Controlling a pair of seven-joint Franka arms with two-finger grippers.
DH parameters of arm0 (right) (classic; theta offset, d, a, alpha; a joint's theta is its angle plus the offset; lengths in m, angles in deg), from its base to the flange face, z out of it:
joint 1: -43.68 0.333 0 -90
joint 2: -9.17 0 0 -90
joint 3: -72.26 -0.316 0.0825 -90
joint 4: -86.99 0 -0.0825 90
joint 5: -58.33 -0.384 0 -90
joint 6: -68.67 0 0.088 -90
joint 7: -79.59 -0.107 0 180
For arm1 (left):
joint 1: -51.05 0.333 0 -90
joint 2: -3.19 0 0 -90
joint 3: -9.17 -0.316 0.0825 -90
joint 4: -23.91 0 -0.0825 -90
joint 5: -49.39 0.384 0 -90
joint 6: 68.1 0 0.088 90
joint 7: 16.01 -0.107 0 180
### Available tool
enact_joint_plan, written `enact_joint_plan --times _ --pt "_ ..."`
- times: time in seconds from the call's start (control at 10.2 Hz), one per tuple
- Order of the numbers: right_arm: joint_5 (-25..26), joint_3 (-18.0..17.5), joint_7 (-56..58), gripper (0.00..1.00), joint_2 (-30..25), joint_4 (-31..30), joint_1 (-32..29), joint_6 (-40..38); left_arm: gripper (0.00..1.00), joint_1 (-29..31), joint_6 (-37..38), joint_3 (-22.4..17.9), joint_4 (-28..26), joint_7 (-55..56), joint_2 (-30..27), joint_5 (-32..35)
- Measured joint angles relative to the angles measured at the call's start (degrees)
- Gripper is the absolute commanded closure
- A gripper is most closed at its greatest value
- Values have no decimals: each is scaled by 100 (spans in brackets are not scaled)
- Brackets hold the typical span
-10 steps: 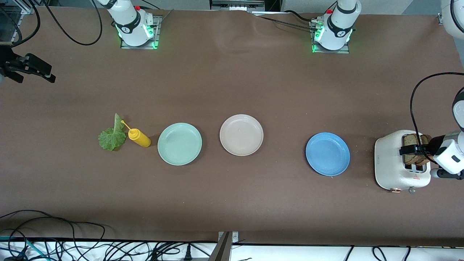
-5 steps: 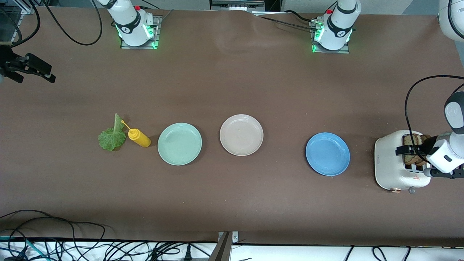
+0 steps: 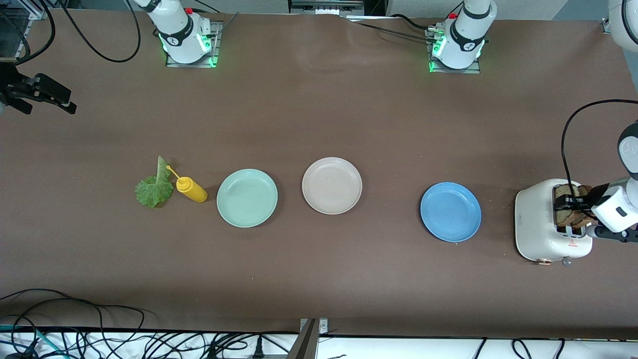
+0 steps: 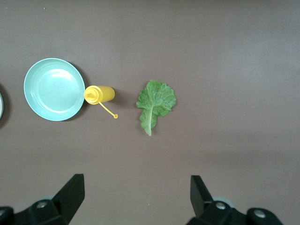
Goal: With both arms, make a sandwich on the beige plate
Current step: 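Lower the left gripper and grasp the outer bread slice in the toaster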
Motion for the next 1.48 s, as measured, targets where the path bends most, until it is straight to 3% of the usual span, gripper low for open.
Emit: enact_joint_plan --times 0.2,0.39,0.59,1.48 --pt "0 0 0 0 0 0 0 0 72 16 -7 1 -14 -218 0 0" --pt "0 0 0 0 0 0 0 0 100 17 -9 2 -28 -288 0 110" --pt "0 0 0 0 0 0 0 0 100 15 -18 17 -30 -297 0 434" --pt "0 1 0 0 0 0 -1 0 100 -83 149 160 151 -18 -86 441"
